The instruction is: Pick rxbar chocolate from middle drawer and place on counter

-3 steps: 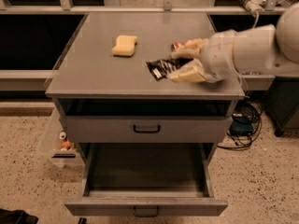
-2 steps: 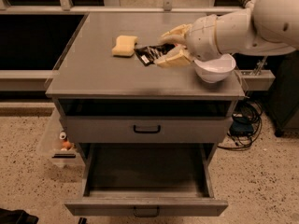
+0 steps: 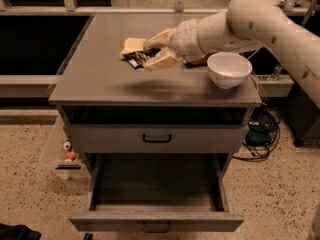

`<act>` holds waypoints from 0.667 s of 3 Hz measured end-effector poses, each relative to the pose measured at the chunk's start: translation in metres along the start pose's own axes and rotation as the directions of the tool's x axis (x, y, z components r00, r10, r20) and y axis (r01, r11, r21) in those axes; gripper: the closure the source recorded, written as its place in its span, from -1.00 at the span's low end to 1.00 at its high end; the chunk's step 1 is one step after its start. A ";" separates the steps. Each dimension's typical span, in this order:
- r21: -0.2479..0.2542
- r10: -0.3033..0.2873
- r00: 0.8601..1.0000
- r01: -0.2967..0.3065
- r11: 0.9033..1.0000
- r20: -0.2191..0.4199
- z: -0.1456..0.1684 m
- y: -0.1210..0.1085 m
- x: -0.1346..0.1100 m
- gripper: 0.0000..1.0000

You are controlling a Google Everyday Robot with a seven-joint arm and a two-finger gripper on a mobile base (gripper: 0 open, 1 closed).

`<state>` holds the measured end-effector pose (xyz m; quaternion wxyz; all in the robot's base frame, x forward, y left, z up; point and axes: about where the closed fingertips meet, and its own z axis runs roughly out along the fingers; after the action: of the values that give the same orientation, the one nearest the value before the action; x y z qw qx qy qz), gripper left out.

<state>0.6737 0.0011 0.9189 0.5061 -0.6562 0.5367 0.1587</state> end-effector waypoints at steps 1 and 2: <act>-0.048 0.058 0.998 -0.057 0.997 0.009 0.035 0.005 0.025 1.00; -0.076 0.095 0.995 -0.094 0.993 0.008 0.054 0.018 0.038 1.00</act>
Offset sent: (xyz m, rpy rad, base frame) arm 0.0173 0.0324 -0.0888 0.0162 0.1731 0.0182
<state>0.6905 0.0271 0.8581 0.4760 -0.6479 0.5578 0.2064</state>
